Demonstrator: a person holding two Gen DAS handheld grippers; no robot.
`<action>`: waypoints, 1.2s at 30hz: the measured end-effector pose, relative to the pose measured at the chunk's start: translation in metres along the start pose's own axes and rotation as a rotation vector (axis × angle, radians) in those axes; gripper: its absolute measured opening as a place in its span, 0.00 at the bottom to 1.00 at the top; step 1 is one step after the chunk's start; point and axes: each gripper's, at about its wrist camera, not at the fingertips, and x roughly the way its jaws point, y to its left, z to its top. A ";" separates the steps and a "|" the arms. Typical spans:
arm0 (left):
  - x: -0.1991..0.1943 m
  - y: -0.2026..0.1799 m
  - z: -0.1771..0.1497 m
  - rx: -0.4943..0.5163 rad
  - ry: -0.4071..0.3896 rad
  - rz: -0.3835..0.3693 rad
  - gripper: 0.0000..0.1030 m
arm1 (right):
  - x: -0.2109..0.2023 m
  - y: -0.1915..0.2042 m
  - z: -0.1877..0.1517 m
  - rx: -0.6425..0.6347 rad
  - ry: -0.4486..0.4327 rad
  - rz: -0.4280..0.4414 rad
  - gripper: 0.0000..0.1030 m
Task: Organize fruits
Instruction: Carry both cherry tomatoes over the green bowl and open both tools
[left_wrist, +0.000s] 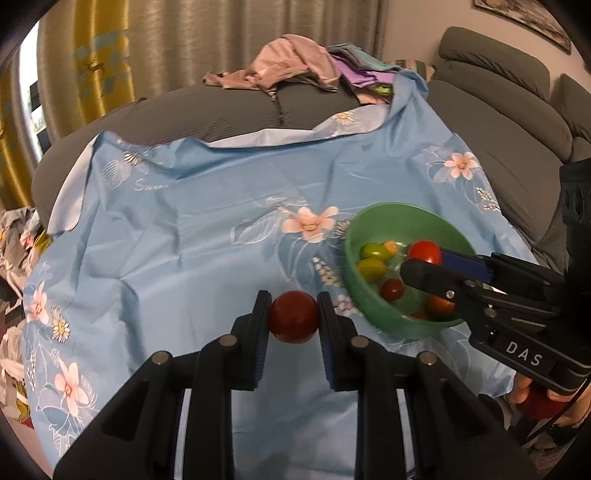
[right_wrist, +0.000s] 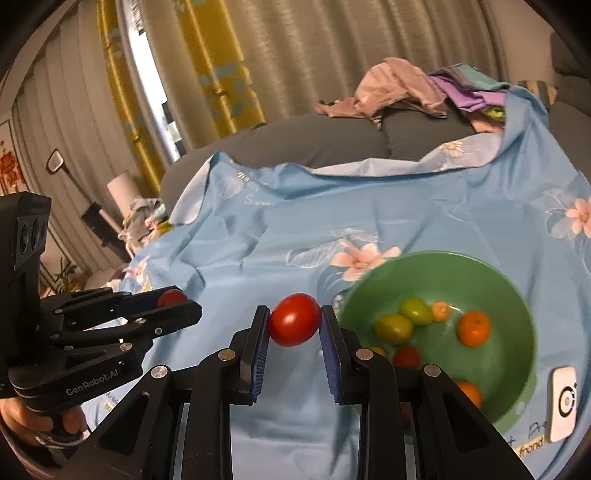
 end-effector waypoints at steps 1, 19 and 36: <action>0.002 -0.007 0.002 0.009 0.003 -0.010 0.24 | -0.002 -0.004 -0.001 0.006 -0.001 -0.005 0.28; 0.049 -0.081 0.023 0.137 0.057 -0.095 0.25 | -0.020 -0.074 -0.017 0.114 -0.007 -0.098 0.28; 0.098 -0.105 0.018 0.180 0.165 -0.105 0.25 | -0.010 -0.105 -0.031 0.160 0.069 -0.147 0.28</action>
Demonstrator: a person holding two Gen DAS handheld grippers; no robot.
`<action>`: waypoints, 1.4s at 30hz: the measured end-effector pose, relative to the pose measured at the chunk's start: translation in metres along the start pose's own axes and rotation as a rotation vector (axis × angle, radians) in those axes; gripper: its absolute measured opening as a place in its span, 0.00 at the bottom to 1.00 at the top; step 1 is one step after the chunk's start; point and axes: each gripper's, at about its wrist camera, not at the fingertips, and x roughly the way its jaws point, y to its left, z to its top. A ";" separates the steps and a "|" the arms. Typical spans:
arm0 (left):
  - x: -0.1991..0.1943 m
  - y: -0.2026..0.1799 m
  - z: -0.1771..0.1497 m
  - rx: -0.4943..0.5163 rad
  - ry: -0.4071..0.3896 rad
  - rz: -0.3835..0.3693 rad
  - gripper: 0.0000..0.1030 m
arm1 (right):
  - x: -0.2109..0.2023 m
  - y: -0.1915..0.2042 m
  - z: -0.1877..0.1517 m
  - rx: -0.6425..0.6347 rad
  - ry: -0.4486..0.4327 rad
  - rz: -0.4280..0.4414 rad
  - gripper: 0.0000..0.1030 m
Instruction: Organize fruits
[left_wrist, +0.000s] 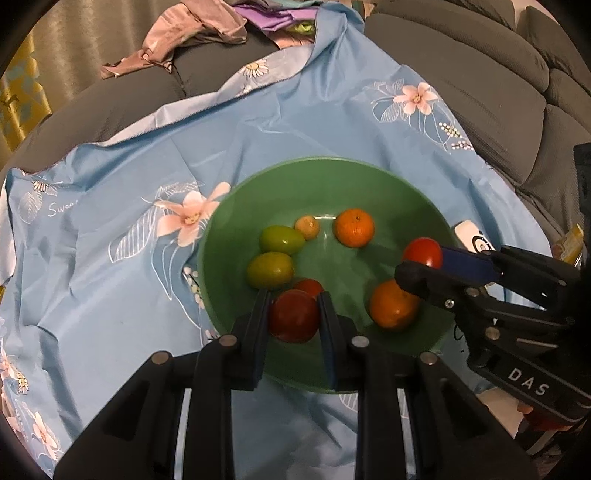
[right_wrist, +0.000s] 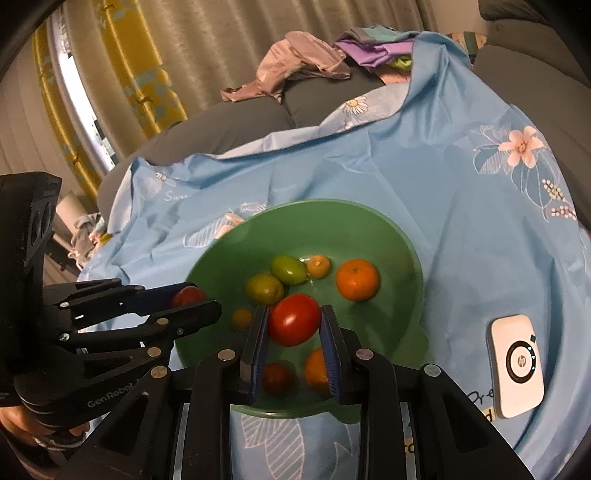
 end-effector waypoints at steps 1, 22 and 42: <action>0.002 -0.001 0.000 0.001 0.005 0.000 0.25 | 0.001 -0.001 0.000 0.004 0.002 -0.002 0.28; -0.020 0.000 -0.005 -0.011 -0.021 0.041 0.71 | -0.016 0.004 0.003 -0.007 0.021 -0.061 0.34; -0.107 0.012 0.014 -0.110 -0.113 0.042 0.99 | -0.063 0.036 0.034 -0.101 0.084 -0.149 0.51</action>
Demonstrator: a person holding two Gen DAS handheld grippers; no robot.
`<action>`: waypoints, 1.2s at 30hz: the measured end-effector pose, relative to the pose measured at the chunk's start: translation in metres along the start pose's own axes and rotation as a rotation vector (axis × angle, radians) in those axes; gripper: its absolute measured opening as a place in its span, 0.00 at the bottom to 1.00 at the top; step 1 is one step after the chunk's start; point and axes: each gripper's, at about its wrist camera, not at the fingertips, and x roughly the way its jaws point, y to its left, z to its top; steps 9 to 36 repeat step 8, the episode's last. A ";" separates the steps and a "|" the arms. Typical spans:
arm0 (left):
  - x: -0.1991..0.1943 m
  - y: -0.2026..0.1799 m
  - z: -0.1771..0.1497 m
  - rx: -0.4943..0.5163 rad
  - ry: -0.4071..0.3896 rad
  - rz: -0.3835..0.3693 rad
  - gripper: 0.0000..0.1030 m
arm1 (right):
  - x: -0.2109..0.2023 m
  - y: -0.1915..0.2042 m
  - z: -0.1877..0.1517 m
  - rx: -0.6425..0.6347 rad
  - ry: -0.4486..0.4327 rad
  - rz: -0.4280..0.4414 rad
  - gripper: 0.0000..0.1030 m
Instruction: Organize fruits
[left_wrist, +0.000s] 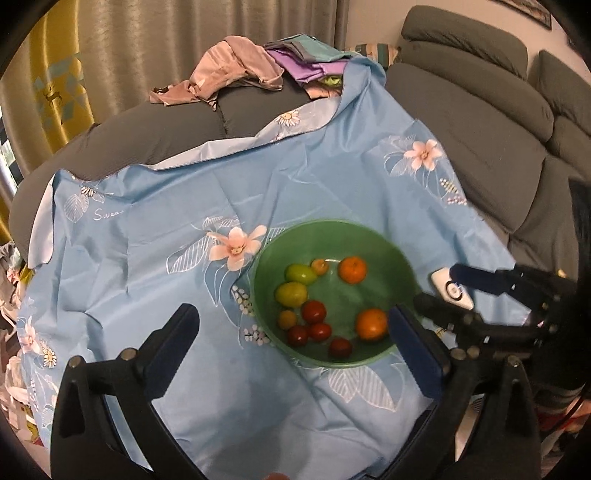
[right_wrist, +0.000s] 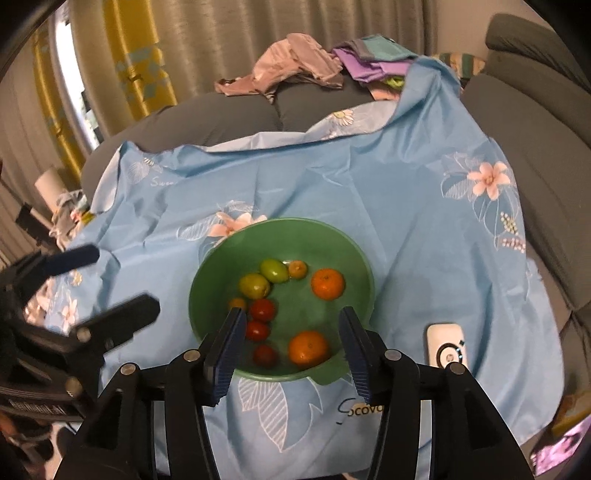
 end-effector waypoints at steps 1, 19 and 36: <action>-0.003 0.001 0.003 -0.007 -0.007 -0.001 0.99 | -0.002 0.001 0.000 -0.005 0.000 0.002 0.51; -0.012 -0.005 0.011 0.019 -0.028 0.073 0.99 | -0.009 0.000 0.000 -0.004 -0.006 -0.008 0.51; -0.012 -0.005 0.011 0.019 -0.028 0.073 0.99 | -0.009 0.000 0.000 -0.004 -0.006 -0.008 0.51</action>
